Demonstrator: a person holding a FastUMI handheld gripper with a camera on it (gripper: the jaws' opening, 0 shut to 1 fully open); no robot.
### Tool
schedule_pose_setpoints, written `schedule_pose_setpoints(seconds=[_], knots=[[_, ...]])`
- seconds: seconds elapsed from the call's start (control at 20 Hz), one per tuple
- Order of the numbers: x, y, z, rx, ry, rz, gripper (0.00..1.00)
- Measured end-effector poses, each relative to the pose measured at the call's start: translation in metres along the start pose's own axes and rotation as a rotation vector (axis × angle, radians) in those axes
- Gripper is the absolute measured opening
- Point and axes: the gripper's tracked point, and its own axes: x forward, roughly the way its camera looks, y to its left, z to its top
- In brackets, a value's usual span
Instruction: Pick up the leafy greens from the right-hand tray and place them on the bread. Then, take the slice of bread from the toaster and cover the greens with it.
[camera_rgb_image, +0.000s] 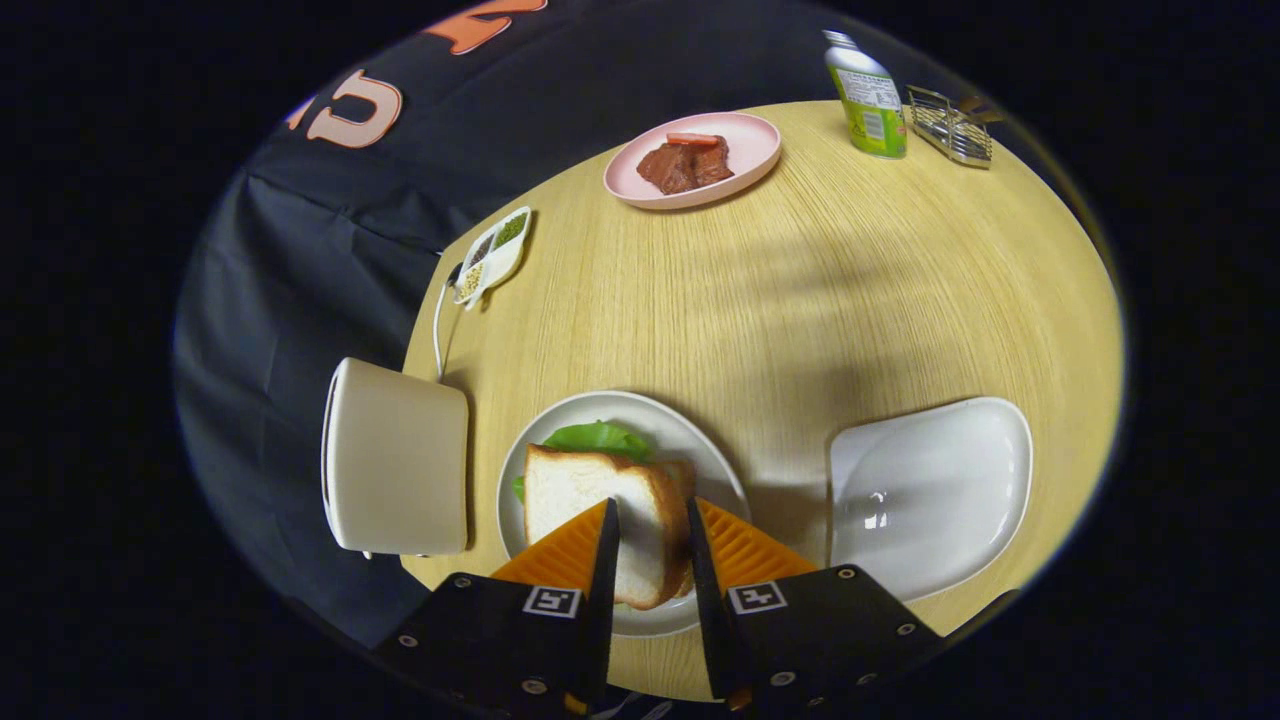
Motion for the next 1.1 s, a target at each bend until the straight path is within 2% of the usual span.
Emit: schedule_pose_setpoints(seconds=[0.15, 0.35, 0.45, 0.6, 0.7, 0.95, 1.1], knots=[[-0.001, -0.009, -0.008, -0.013, 0.025, -0.045, 0.48], [-0.025, -0.016, 0.002, -0.050, -0.027, -0.097, 0.55], [-0.048, -0.017, 0.015, -0.066, -0.080, -0.124, 0.68], [-0.093, -0.019, 0.042, -0.106, -0.191, -0.173, 0.96], [-0.129, -0.018, 0.061, -0.134, -0.280, -0.198, 0.99], [-0.219, -0.019, 0.099, -0.205, -0.539, -0.266, 0.99], [-0.274, -0.009, 0.113, -0.243, -0.696, -0.279, 0.99]])
